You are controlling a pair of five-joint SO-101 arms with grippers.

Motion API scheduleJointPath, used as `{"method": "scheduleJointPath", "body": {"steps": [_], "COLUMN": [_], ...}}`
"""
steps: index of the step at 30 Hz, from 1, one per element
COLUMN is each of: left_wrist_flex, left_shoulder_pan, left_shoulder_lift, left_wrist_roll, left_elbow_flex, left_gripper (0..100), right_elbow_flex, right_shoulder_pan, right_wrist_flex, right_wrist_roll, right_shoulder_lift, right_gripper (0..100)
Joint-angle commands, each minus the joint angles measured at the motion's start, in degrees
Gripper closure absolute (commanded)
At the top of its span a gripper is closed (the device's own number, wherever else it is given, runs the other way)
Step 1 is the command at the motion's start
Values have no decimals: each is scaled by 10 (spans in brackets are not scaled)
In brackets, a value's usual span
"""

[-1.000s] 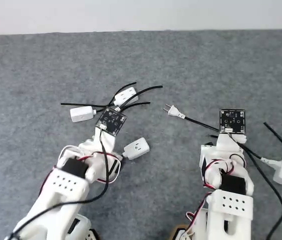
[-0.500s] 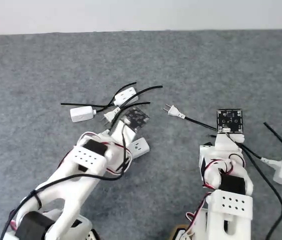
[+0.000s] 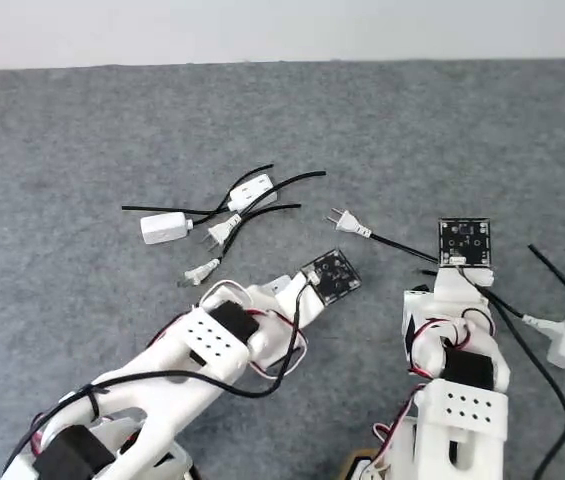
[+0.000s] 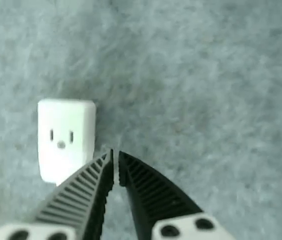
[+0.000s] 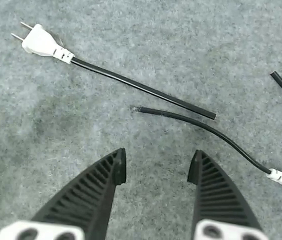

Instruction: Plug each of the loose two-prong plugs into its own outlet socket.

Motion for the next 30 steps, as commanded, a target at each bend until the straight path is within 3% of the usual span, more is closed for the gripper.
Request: {"method": "scheduleJointPath", "body": {"steps": [1, 11, 22, 30], "left_wrist_flex": [-69, 59, 37, 34], "left_shoulder_pan": [-12, -33, -113, -212], "left_shoulder_lift": [55, 250, 250, 253], "left_wrist_roll": [4, 2, 0, -1], "left_elbow_flex": [-40, -231, -240, -298], "left_gripper": [987, 987, 987, 987], "right_elbow_flex": [-6, -6, -6, -6], "right_shoulder_pan": [6, 6, 4, 2], "right_wrist_flex": [-11, -11, -11, -11], "right_wrist_roll": [7, 7, 7, 7], "right_shoulder_lift": [-8, -8, -8, -7], "right_gripper": [790, 790, 790, 790]}}
